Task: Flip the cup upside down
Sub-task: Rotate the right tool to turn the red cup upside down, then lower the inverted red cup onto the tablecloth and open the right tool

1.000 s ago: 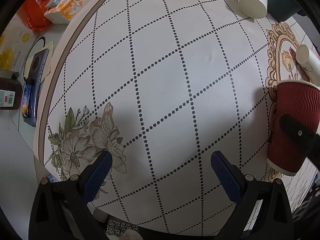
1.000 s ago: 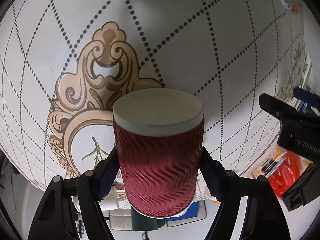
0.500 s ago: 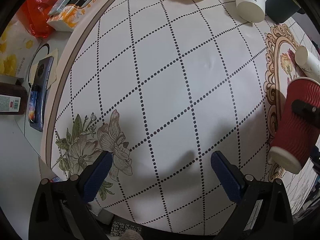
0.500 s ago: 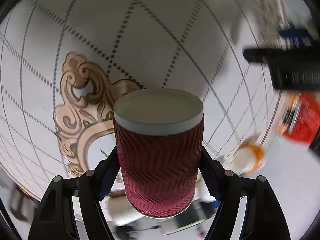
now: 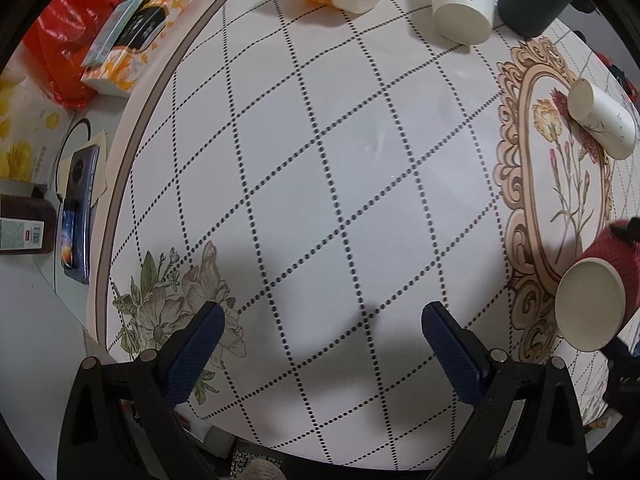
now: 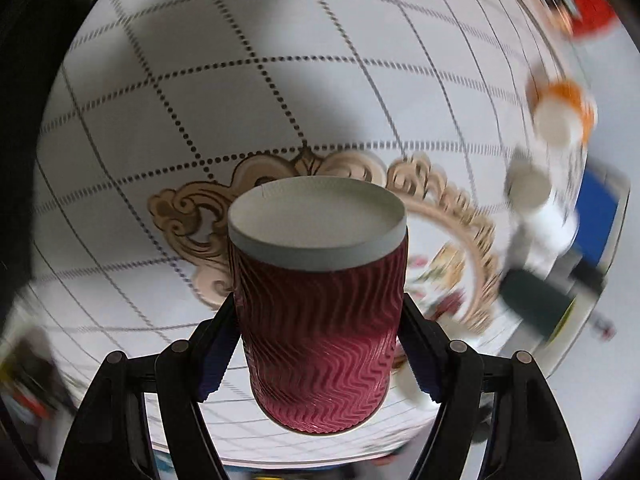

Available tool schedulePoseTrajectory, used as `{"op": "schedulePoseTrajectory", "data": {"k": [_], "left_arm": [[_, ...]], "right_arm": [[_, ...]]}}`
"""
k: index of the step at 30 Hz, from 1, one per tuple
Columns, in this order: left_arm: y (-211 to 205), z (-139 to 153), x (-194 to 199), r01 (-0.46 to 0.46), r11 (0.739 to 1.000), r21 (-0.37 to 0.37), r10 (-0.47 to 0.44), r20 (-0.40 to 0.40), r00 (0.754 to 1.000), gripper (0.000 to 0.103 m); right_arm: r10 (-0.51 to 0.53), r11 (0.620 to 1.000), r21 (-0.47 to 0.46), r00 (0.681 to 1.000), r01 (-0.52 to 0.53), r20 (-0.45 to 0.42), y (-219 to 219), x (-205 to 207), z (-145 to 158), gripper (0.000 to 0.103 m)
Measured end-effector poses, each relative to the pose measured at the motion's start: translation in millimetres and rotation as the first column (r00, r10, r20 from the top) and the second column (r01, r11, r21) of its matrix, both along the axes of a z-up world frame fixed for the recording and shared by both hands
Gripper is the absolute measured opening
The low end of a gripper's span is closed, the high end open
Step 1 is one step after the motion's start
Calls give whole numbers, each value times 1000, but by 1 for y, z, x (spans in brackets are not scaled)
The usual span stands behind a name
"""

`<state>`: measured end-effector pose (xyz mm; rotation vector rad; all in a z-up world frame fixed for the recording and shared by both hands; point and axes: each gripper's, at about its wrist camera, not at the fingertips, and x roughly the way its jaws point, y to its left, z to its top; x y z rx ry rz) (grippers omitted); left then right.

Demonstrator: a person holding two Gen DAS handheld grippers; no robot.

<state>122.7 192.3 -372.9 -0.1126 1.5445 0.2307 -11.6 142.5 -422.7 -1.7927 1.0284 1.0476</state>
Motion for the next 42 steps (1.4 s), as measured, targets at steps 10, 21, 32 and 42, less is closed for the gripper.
{"op": "schedulePoseTrajectory", "data": {"k": [10,21,32,42], "left_arm": [[-24,8,12,39,999,0,-39,10,999,101],[-34,8,14,45,999,-3,-45,5,999,101],[-27,-3,16,55,998,-6,-55,-2,998,101],[-43,-9,20,83,996,-14,-83,-13,996,101]], "right_arm": [[-567,821,-32,806,570,-169,-39,56,-2,77],[-877,453,-150,410,879,-252,-85,135,-24,77],[-945,235,-179,181,955,-273,-124,167,-42,79],[-950,205,-159,157,966,-271,-137,201,-36,90]]}}
